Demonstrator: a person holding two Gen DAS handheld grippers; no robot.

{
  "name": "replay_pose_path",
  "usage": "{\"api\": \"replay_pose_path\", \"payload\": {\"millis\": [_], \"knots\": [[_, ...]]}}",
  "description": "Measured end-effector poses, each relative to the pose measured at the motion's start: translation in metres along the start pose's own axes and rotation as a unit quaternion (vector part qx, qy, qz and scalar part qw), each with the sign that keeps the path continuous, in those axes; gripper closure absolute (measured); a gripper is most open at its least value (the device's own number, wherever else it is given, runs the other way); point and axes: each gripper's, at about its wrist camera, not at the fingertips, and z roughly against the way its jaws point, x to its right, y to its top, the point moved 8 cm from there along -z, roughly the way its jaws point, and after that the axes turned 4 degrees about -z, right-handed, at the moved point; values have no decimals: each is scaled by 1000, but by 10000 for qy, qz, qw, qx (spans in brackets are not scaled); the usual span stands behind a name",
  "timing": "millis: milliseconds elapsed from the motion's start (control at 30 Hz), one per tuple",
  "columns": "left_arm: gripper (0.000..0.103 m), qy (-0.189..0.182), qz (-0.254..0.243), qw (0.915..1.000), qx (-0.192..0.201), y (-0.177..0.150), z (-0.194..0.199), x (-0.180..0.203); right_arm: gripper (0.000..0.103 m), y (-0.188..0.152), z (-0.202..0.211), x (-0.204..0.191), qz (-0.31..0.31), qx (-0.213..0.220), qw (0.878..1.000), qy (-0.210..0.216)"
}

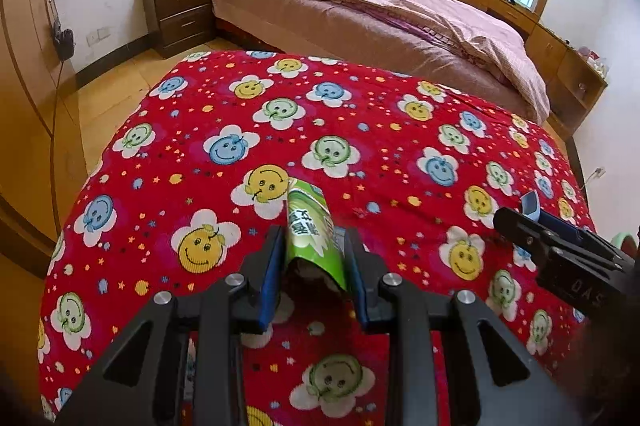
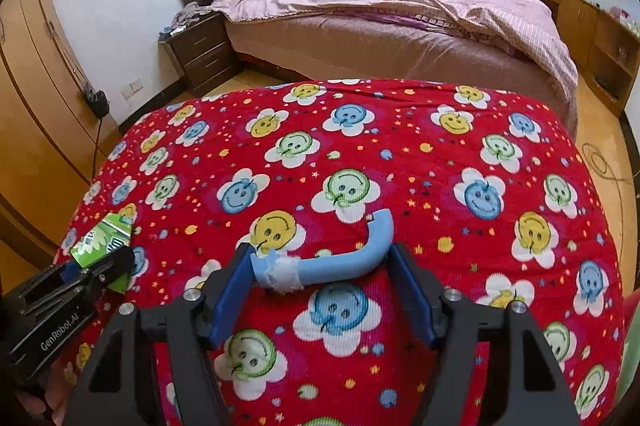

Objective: Collect trash
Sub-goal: 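Carry the blue tube in the right tool and green pouch in the left tool to the bin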

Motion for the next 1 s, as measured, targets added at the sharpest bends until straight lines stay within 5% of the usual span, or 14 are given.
{"api": "replay_pose_path", "payload": {"millis": [1000], "knots": [[73, -1144, -573, 9911, 369, -23, 102, 108, 32, -54, 168, 72, -1181, 737, 9903, 35]]}}
